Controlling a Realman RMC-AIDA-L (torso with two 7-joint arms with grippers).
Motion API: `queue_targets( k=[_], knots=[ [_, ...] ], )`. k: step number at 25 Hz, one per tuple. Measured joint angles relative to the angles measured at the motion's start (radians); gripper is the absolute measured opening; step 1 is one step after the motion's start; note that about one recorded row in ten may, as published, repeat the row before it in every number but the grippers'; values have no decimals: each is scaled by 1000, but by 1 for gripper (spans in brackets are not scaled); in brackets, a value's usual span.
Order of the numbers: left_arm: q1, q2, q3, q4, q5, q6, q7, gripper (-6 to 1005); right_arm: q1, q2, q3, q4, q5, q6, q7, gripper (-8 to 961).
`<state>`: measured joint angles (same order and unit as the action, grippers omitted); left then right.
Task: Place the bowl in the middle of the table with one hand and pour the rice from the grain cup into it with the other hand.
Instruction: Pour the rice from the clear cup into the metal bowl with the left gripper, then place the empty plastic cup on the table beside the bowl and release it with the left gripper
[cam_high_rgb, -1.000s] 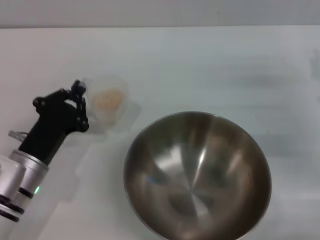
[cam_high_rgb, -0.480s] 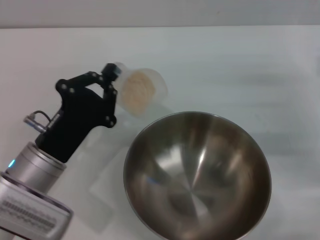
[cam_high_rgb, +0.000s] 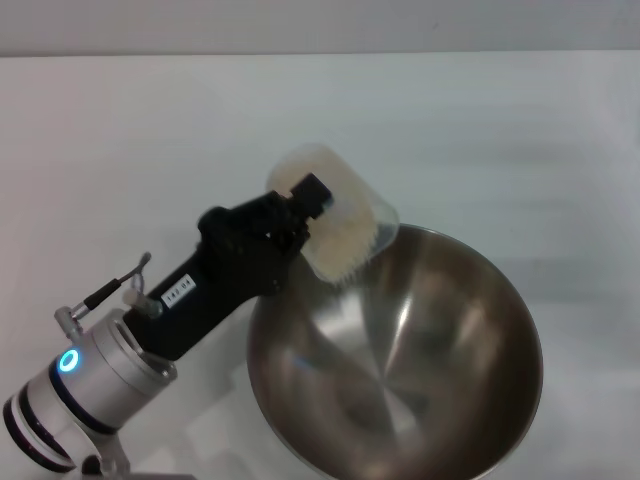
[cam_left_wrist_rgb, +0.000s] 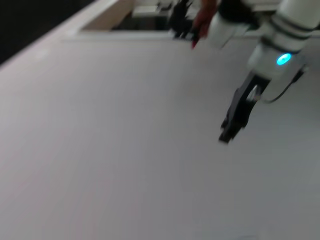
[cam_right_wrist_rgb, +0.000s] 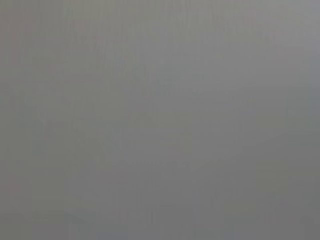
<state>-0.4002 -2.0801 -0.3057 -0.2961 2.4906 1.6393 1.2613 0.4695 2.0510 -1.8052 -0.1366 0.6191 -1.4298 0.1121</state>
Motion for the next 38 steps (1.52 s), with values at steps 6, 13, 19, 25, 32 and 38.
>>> queue_targets(
  k=[6, 13, 19, 25, 32, 38],
  knots=[
    [-12, 0, -5, 0, 83, 5, 186, 22, 1, 0, 1, 3, 0, 7, -19, 408],
    [-31, 0, 2, 4, 116, -5, 334, 22, 3, -2, 1, 3, 1, 24, -26, 408],
    [-44, 0, 1, -1, 122, -27, 488, 21, 3, -4, 2, 4, 1, 28, -26, 408],
    [-47, 0, -6, -1, 122, -36, 577, 21, -2, -6, 2, 5, 0, 32, -33, 408],
    [-48, 0, -10, -2, 122, -41, 662, 21, -6, -6, 2, 6, 0, 34, -40, 408],
    [-40, 1, -7, -13, 122, -41, 696, 22, -6, -7, 2, 7, 1, 34, -40, 408]
  ],
)
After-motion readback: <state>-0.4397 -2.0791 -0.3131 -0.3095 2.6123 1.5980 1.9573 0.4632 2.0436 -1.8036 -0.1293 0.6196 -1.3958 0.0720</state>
